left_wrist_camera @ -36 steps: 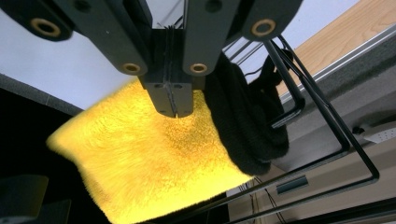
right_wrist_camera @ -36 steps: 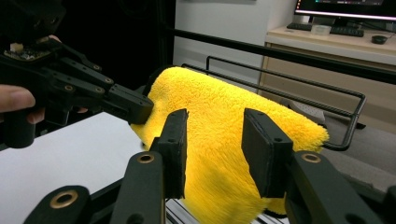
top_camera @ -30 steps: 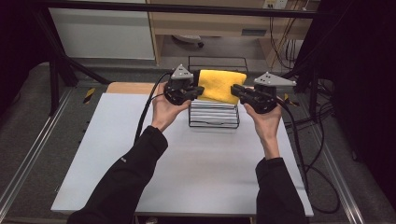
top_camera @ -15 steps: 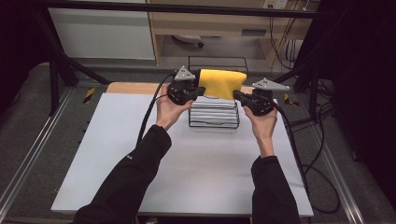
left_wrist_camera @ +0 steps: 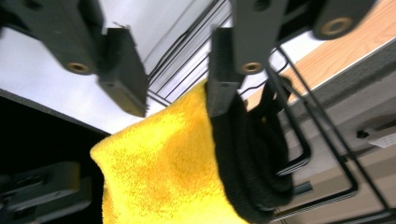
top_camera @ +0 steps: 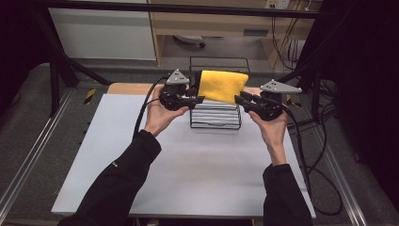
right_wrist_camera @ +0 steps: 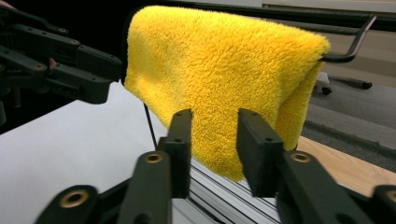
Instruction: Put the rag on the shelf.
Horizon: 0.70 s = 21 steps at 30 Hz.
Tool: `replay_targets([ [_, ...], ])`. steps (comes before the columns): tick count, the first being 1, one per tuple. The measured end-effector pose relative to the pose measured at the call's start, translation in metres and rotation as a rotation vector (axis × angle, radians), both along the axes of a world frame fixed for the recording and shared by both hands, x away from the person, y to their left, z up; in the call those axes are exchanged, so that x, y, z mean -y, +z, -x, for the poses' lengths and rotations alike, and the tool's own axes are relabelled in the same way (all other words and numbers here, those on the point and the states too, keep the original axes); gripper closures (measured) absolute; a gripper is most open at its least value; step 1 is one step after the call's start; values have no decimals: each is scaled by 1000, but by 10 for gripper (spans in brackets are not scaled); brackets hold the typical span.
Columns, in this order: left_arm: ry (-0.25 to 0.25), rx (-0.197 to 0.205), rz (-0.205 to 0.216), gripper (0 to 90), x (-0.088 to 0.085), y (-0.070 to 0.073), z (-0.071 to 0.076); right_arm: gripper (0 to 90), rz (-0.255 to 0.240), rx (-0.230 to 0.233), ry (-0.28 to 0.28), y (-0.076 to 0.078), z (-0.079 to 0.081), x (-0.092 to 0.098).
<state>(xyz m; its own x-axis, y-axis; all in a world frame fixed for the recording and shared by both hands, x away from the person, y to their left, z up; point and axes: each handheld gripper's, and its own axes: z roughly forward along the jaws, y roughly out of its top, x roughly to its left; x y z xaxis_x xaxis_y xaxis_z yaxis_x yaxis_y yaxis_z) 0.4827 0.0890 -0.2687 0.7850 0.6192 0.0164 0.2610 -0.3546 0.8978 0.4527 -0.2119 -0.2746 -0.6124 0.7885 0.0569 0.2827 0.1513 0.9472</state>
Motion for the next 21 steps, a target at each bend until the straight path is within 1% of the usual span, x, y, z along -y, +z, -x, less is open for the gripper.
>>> replay_targets([
  [3,6,-7,-11,467,-7,-1,5,556,4,-10,-2,4,5,2],
  [6,3,-14,-15,406,-18,-7,12,468,11,-28,0,5,9,4],
  [11,10,-24,-32,282,-35,-20,23,305,29,-51,-1,-1,16,5],
  [14,19,-31,-63,221,-47,-30,32,201,44,-51,-9,-6,20,5],
  [16,32,-32,-73,193,-54,-37,38,171,57,-49,-14,-10,22,5],
  [18,43,-33,-76,166,-62,-43,44,140,47,-48,-11,-13,25,6],
  [21,55,-40,-75,120,-72,-53,52,93,35,-72,5,-19,29,7],
])
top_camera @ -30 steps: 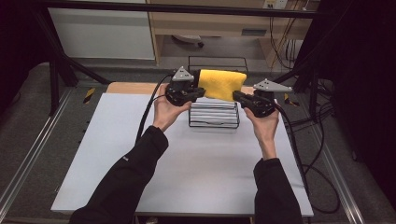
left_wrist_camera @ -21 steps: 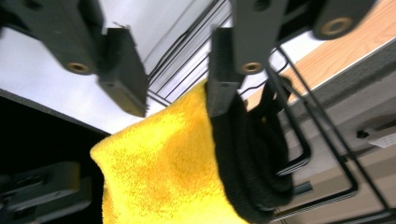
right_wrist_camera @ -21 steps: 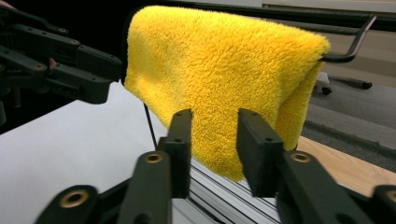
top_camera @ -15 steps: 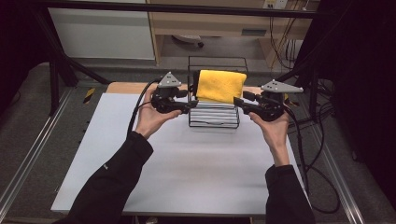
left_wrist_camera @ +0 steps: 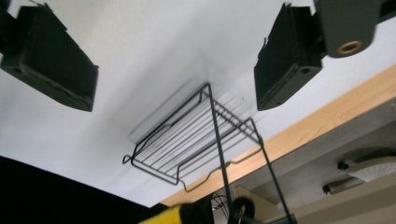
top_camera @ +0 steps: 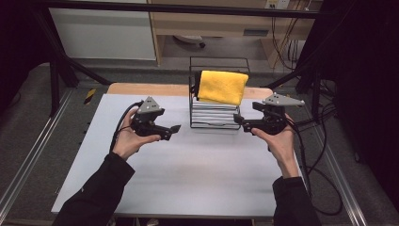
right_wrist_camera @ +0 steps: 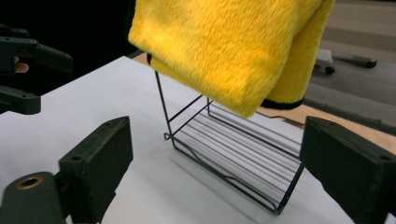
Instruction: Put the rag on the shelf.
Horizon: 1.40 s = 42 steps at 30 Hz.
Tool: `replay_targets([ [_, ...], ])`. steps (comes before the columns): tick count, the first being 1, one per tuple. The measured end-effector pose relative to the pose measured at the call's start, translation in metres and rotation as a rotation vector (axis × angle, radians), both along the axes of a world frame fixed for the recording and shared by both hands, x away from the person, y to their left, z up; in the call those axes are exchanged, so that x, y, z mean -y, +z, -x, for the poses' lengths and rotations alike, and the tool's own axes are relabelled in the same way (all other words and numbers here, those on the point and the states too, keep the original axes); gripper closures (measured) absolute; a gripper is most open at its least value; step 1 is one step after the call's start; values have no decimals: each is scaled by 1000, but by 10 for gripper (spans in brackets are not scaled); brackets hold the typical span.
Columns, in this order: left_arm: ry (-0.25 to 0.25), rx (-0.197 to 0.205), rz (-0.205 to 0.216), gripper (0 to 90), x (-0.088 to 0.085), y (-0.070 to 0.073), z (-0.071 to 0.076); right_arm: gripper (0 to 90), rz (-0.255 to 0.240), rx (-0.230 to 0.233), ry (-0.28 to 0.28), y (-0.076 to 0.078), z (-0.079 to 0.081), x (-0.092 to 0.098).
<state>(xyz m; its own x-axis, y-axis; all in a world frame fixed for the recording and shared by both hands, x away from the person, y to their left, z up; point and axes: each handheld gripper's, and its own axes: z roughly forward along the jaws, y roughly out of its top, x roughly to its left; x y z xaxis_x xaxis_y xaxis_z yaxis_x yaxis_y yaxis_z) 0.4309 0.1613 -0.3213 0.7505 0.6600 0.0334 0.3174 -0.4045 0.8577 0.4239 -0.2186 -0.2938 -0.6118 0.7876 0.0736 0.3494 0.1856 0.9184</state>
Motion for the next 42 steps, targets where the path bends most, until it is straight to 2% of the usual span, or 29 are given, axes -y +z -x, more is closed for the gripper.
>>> replay_targets([
  [7,41,-29,-4,80,-29,-28,19,41,5,-10,9,-23,11,-2],
  [12,64,-56,-18,79,-45,-48,28,23,14,-48,27,-47,16,-1],
  [18,79,-78,8,82,-61,-71,40,10,6,-89,38,-76,20,1],
  [22,91,-83,14,82,-71,-82,46,7,1,-123,41,-93,23,4],
  [26,99,-86,19,82,-80,-92,52,6,27,-143,45,-111,29,8],
  [29,100,-89,26,82,-87,-100,55,6,26,-162,50,-123,33,13],
  [36,101,-110,6,82,-96,-117,61,6,28,-216,49,-146,43,29],
  [42,117,-108,10,82,-106,-121,64,6,26,-211,70,-157,52,43],
])
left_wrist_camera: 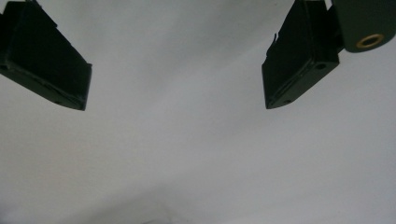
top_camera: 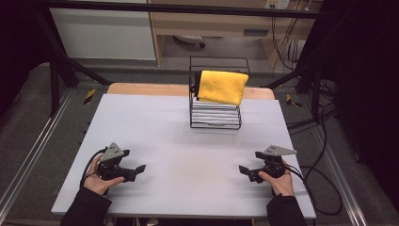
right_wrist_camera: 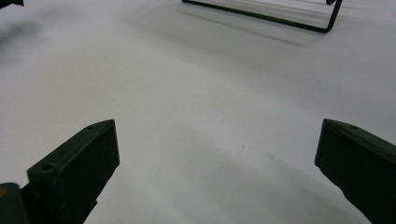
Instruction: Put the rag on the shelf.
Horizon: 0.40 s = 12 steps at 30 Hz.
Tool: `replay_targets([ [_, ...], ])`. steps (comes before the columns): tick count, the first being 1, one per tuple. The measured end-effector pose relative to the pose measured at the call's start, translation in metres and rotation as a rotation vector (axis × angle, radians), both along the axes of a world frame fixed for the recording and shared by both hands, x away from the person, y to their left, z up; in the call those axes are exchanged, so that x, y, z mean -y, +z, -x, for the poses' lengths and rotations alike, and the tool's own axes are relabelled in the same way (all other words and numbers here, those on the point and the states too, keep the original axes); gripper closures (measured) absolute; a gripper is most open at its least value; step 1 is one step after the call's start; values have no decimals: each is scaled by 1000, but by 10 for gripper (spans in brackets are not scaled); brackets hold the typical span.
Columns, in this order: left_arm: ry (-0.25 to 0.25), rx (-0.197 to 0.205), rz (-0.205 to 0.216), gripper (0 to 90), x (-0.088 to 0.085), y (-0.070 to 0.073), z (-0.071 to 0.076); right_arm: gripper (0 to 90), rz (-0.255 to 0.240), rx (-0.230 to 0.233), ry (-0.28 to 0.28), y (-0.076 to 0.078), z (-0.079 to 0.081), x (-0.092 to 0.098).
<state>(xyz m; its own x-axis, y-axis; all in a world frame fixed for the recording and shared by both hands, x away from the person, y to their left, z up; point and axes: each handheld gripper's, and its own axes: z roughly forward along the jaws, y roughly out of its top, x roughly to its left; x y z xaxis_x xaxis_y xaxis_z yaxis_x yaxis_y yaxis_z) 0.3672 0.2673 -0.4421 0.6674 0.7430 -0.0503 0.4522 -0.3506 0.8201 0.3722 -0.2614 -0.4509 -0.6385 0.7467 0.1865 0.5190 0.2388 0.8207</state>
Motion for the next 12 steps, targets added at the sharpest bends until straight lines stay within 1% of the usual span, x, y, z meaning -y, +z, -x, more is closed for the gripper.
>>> replay_targets([
  [5,3,-6,-5,82,-3,-4,2,6,-2,-11,5,-4,4,6],
  [6,0,-5,-9,82,-3,-5,2,6,-2,-18,5,-4,5,6],
  [12,-1,-13,-11,82,-2,-7,4,6,6,-23,12,-5,4,5],
])
